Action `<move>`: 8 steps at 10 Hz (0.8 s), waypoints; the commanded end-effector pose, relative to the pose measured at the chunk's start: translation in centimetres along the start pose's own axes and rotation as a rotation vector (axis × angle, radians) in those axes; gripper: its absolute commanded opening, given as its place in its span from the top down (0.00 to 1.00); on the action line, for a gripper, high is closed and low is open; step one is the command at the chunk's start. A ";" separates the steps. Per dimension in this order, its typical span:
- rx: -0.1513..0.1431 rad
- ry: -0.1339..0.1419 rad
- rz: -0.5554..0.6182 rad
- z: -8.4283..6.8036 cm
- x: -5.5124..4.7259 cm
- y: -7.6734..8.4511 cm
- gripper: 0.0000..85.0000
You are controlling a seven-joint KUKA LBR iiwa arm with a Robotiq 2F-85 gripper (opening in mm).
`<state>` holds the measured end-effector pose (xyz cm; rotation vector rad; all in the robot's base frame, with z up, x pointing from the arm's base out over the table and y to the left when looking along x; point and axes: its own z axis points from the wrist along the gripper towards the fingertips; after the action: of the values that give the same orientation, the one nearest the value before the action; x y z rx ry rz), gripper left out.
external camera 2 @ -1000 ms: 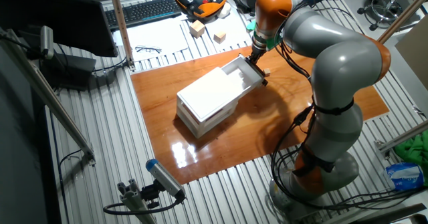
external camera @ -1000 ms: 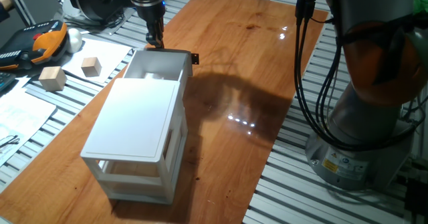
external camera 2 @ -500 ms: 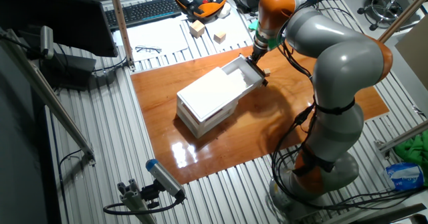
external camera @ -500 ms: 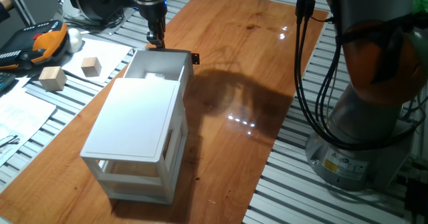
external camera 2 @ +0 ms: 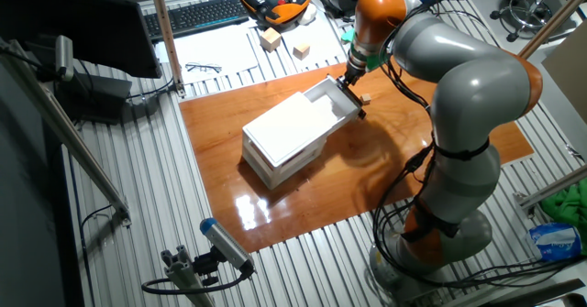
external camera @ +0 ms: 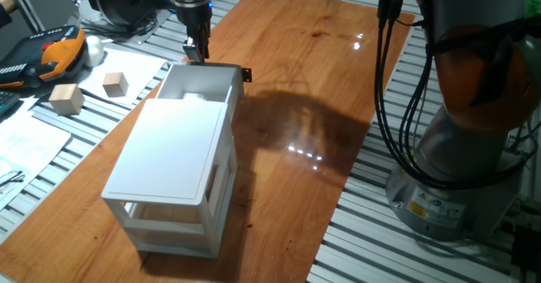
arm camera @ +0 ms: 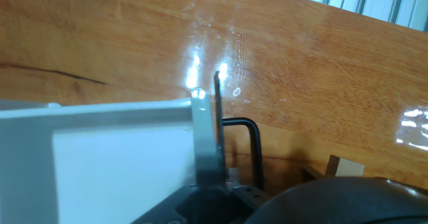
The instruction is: Put things in the drawer
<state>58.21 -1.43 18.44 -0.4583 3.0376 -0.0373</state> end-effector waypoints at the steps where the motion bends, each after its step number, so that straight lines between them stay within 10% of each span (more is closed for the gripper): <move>1: -0.001 -0.004 0.004 -0.2 0.1 0.0 0.40; 8: -0.016 -0.051 0.051 -2.5 1.9 -1.3 0.40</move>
<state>56.60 -3.13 20.96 -0.3765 3.0036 0.0031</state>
